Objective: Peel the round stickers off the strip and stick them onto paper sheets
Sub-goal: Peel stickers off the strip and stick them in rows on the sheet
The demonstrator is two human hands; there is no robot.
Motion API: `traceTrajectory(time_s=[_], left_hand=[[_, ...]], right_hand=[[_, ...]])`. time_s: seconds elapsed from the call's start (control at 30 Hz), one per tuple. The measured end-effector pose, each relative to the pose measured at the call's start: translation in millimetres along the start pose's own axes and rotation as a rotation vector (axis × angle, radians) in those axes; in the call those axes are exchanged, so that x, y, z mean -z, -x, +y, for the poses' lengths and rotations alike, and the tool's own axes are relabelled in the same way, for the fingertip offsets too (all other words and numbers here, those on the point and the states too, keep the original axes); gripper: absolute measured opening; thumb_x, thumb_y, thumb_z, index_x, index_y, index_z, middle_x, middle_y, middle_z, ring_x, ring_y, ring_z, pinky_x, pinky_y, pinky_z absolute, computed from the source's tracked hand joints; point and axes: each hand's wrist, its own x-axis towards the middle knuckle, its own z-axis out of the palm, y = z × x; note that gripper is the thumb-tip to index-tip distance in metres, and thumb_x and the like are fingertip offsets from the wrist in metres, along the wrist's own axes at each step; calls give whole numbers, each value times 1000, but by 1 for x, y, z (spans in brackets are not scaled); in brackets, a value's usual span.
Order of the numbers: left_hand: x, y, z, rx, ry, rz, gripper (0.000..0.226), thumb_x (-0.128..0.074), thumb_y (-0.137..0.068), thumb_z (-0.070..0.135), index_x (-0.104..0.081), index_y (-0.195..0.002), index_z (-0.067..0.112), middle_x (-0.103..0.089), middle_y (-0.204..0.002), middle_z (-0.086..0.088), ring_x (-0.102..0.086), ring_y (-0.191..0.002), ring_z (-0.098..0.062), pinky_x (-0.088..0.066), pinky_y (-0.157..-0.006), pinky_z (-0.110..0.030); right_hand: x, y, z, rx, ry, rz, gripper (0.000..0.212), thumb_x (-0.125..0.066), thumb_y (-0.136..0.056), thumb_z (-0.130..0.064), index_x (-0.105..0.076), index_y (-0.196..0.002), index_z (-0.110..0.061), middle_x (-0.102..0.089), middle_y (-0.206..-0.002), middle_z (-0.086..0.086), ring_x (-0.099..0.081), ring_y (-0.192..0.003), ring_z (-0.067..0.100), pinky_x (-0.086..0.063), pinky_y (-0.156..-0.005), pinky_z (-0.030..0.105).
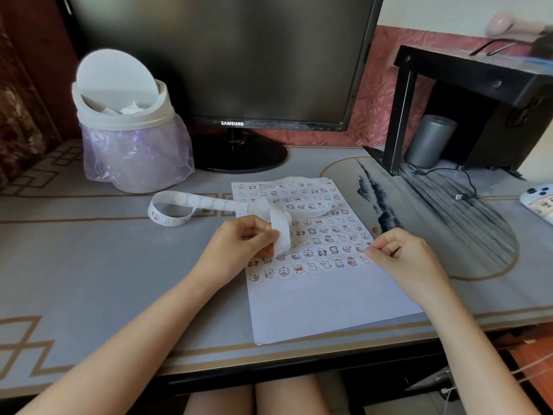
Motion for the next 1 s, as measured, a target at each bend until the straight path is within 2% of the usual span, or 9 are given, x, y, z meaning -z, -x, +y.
traceTrajectory(time_s=[0.17, 0.23, 0.33, 0.37, 0.5, 0.63, 0.83, 0.93, 1.0], left_hand=[[-1, 0, 0, -11, 2, 6, 12, -64, -89, 17, -65, -82, 8, -68, -65, 3, -64, -64, -11, -54, -73, -18], [-1, 1, 1, -16, 19, 14, 11, -64, -89, 16, -64, -82, 8, -67, -64, 2, -64, -63, -12, -55, -73, -20], [-1, 2, 4, -30, 87, 31, 12, -62, -90, 13, -63, -79, 8, -65, -64, 0, -64, -62, -12, -54, -66, -18], [-1, 2, 6, -42, 108, 39, 12, -62, -90, 12, -62, -80, 7, -66, -65, -1, -63, -61, -12, -54, -64, -17], [0, 3, 9, -133, 148, 92, 11, -59, -91, 11, -62, -83, 4, -68, -66, 0, -64, -62, -9, -53, -62, -18], [1, 3, 9, -169, 202, 115, 10, -59, -92, 12, -62, -86, 4, -68, -67, 1, -65, -65, -9, -56, -64, -24], [1, 2, 11, -177, 225, 126, 13, -57, -93, 13, -62, -84, 5, -66, -67, 5, -65, -66, -9, -55, -61, -22], [0, 3, 12, -166, 226, 96, 19, -55, -94, 17, -63, -85, 2, -64, -73, -3, -64, -69, -11, -56, -66, -24], [0, 3, 11, -168, 175, 69, 15, -60, -91, 16, -65, -85, 3, -65, -72, -3, -64, -68, -11, -57, -70, -25]], right_hand=[[0, 4, -12, 55, 149, 106, 10, -68, -85, -23, -60, -79, -20, -57, -65, -11, -51, -60, 5, -36, -56, 27], [-2, 5, -22, 119, 101, 132, 9, -67, -85, -25, -61, -79, -22, -59, -67, -10, -52, -61, 8, -39, -57, 29], [-14, 7, -43, 199, -213, -29, 8, -71, -82, -22, -64, -78, -23, -67, -76, -5, -58, -70, 12, -47, -69, 32], [-19, 10, -51, 232, -278, -91, 8, -72, -81, -20, -65, -79, -23, -68, -79, -5, -59, -73, 10, -47, -72, 28], [-44, 16, -74, 349, -308, -206, 13, -74, -80, -16, -65, -88, -22, -70, -85, -7, -61, -79, 4, -42, -70, 11], [-59, 16, -86, 363, -366, -196, 15, -75, -78, -12, -64, -85, -20, -69, -82, -5, -60, -73, 0, -40, -65, 8], [-63, 15, -89, 355, -459, -157, 21, -74, -77, -6, -62, -81, -23, -67, -76, -6, -59, -72, 5, -46, -69, 18], [-63, 14, -87, 335, -473, -148, 18, -74, -77, -6, -66, -80, -23, -68, -78, -4, -59, -75, 11, -47, -73, 29], [-62, 13, -86, 323, -478, -154, 18, -74, -77, -6, -68, -81, -22, -69, -77, -5, -59, -75, 11, -47, -74, 28]])
